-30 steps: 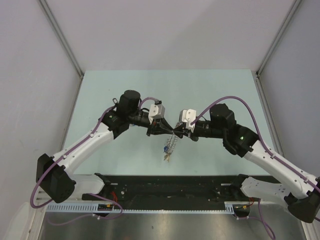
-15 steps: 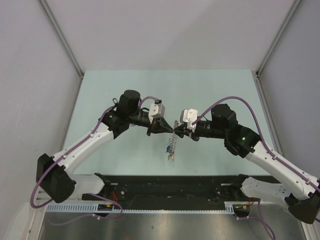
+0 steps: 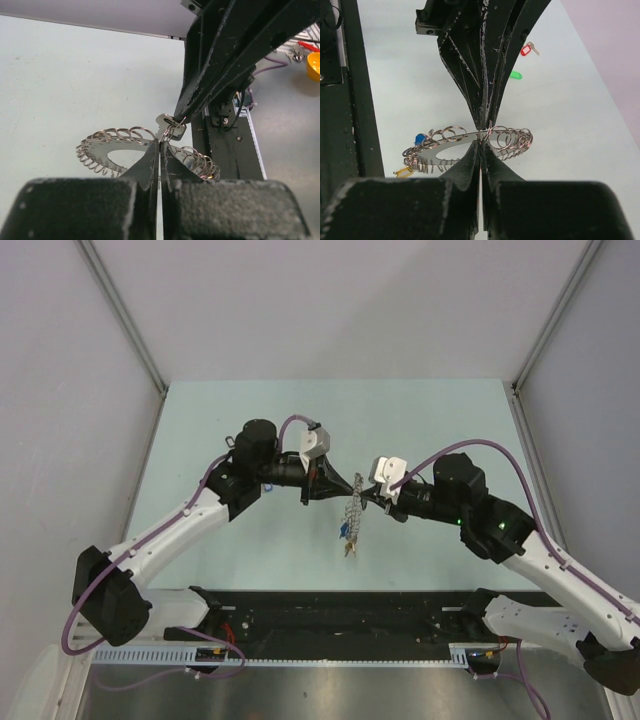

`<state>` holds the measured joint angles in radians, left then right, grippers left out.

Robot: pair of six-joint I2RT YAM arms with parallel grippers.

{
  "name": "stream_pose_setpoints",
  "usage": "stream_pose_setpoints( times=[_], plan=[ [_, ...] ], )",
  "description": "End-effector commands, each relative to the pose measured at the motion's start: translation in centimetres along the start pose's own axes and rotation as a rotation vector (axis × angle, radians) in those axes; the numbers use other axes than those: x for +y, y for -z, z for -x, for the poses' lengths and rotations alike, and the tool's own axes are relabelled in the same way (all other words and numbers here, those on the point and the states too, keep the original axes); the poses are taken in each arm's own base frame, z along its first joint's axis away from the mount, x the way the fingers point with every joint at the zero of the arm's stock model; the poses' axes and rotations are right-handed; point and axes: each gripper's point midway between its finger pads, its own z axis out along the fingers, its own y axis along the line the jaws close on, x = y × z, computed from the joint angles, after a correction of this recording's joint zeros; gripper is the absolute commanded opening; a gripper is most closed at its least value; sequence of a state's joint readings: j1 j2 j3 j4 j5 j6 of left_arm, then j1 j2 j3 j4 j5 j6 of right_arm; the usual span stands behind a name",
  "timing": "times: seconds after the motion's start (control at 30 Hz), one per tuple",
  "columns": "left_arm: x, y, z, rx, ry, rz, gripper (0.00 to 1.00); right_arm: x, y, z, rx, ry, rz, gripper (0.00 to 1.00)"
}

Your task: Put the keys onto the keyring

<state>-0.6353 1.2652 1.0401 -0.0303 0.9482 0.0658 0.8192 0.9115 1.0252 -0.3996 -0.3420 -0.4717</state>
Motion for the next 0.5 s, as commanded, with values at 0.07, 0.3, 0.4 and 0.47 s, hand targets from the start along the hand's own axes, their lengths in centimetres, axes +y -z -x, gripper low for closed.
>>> stream_pose_setpoints(
  times=[0.07,0.3,0.4,0.47],
  plan=[
    [1.3,0.8,3.9,-0.157,0.021,0.121,0.0,0.7,0.3,0.4,0.0,-0.041,-0.012,0.0],
    [1.2,1.6,5.5,-0.258,0.036,0.177,0.0,1.5,-1.6,0.3,-0.051,-0.062,-0.028,0.0],
    [1.1,2.2,6.3,-0.325,0.041,0.21,0.0,1.4,-2.0,0.2,-0.086,-0.074,-0.058,0.0],
    [1.0,2.6,6.1,-0.36,0.078,0.229,0.0,1.3,-2.1,-0.5,-0.091,-0.084,-0.083,0.0]
  ],
)
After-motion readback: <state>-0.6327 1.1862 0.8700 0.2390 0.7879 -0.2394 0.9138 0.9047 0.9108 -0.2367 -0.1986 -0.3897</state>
